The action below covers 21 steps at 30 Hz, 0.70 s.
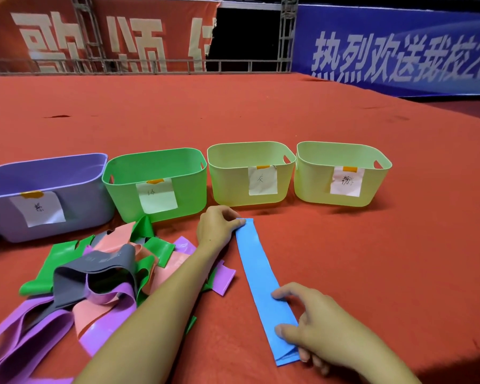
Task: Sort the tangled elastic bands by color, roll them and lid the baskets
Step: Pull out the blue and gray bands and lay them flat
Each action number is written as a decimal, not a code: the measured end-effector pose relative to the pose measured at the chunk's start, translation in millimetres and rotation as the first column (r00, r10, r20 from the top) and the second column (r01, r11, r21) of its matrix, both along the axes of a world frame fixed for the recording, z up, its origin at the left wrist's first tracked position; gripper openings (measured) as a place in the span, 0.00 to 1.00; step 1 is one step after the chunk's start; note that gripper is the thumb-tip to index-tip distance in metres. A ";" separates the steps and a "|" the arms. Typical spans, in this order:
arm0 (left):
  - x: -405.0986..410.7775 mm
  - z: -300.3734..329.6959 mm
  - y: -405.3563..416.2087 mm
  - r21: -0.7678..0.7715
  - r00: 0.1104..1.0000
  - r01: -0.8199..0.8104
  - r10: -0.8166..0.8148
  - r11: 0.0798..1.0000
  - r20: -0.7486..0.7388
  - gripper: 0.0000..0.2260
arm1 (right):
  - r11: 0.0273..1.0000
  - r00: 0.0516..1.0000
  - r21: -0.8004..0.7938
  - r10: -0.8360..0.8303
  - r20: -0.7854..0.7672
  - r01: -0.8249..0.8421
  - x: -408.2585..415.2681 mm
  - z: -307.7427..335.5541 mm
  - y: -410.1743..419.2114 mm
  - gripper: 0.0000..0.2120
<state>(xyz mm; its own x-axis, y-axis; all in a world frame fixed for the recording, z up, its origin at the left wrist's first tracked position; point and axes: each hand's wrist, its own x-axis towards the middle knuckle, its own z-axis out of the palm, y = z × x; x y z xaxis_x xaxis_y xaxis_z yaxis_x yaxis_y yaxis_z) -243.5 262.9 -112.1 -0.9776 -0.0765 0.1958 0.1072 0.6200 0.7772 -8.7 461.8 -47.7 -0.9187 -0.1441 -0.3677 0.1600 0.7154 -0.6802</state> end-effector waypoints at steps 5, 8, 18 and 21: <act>8.3 4.8 6.4 -0.209 0.996 -0.022 0.002 0.978 -0.095 0.13 | 0.910 0.970 0.413 0.120 -0.211 -0.023 1.0 9.8 -1.9 0.30; 19.8 18.1 11.1 -0.283 0.994 -0.013 -0.019 0.959 -0.108 0.11 | 0.900 0.962 0.433 0.160 -0.219 -0.051 -2.2 15.0 -4.1 0.27; 111.6 83.8 -36.5 -0.140 0.970 0.078 -0.108 0.987 -0.216 0.10 | 0.998 0.828 -0.024 -0.057 -0.557 0.052 -51.0 -6.9 -51.1 0.06; 142.1 89.2 -73.2 -0.075 0.965 0.122 -0.136 0.990 -0.225 0.07 | 0.985 0.803 -0.170 -0.089 -0.590 -0.015 -60.8 -3.9 -85.9 0.01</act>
<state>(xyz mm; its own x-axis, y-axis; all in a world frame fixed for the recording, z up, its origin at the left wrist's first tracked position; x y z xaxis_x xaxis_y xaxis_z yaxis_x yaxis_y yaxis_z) -101.4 189.8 -23.0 -0.9070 0.0663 0.4158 0.3601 0.6338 0.6845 -69.5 375.9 -51.7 -0.9544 -0.1133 0.2761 -0.2880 0.5918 -0.7528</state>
